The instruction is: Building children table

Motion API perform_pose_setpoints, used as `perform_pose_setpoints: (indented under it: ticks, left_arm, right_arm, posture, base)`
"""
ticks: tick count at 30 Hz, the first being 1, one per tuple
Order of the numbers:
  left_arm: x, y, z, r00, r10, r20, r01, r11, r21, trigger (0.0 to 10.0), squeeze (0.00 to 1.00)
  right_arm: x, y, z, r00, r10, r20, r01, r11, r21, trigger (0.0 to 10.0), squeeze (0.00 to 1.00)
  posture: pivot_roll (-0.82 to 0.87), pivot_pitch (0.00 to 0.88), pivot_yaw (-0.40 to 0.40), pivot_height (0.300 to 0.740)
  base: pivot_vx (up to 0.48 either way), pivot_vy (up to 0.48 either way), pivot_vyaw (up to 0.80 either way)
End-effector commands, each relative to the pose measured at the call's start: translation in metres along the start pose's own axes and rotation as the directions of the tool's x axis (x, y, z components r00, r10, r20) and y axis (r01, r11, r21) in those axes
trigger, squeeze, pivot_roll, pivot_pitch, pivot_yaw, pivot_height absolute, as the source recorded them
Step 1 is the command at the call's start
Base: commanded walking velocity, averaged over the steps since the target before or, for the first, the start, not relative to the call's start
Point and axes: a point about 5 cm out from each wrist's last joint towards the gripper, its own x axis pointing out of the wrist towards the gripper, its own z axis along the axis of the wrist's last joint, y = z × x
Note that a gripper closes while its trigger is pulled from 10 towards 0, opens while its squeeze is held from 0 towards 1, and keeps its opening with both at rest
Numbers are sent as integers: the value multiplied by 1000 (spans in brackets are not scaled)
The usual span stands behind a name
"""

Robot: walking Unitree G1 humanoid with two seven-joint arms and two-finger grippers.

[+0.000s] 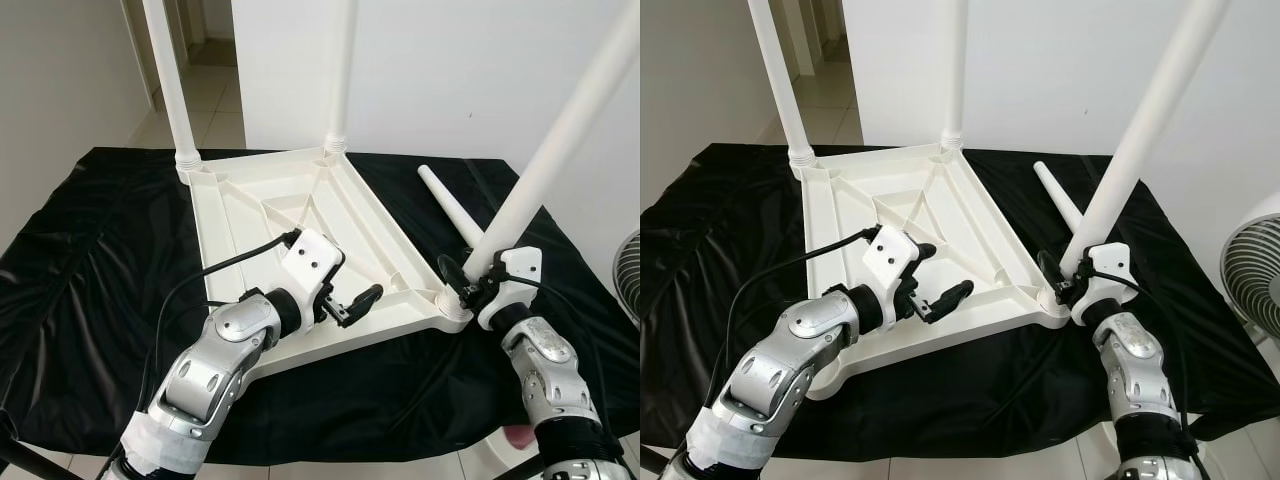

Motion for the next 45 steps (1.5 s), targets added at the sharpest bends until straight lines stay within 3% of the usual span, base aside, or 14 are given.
perform_pose_setpoints:
  ticks: [1,8,11,14,16,18,24,33,37,45]
  left_arm:
    - [-2,-1,-1,1000,-3,-6,3,1000,-16,10000,0]
    - [-2,-2,-1,1000,-6,-8,6,1000,-17,10000,0]
    - [-2,-2,-1,1000,-9,-8,8,1000,-15,10000,0]
    - [-3,-2,-1,1000,-10,-9,10,1000,-14,10000,0]
    - [-3,-3,-1,1000,-9,-10,9,1000,-15,10000,0]
    - [-3,-3,-2,1000,-10,-10,9,1000,-16,10000,0]
    - [-3,-4,-2,1000,-8,-10,8,1000,-18,10000,0]
    - [-2,-4,-1,1000,-9,-7,8,1000,-19,10000,0]
    - [-2,-3,-1,1000,-7,-8,6,1000,-20,10000,0]
    - [-2,-3,-1,1000,-3,-7,3,1000,-22,10000,0]
  right_arm:
    - [-14,7,-46,977,-39,-207,59,994,89,10000,0]
    - [-10,10,-43,979,-57,-198,78,992,101,10000,0]
    - [-9,12,-44,976,-88,-199,125,975,182,10000,0]
    - [-9,13,-46,973,-99,-206,143,967,210,10000,0]
    - [-10,14,-44,975,-121,-186,144,982,119,10000,0]
    - [-10,18,-41,981,-123,-153,137,987,86,10000,0]
    - [-10,28,-37,986,-118,-120,124,992,39,10000,0]
    - [-13,26,-34,987,-118,-105,109,991,-83,10000,0]
    - [-16,27,-33,991,-95,-97,83,989,-124,10000,0]
    - [-18,29,-36,991,-89,-105,77,990,-116,10000,0]
  posture:
    - [-11,56,27,740]
    - [-11,56,29,740]
    - [-10,53,30,740]
    - [-10,53,30,740]
    - [-8,52,29,740]
    - [-7,50,27,740]
    - [-11,45,26,740]
    - [-14,48,27,740]
    - [-16,51,28,740]
    - [-18,55,26,740]
  base:
    - [0,0,0]
    - [0,0,0]
    - [0,0,0]
    - [0,0,0]
    - [0,0,0]
    - [0,0,0]
    - [0,0,0]
    - [0,0,0]
    - [0,0,0]
    - [0,0,0]
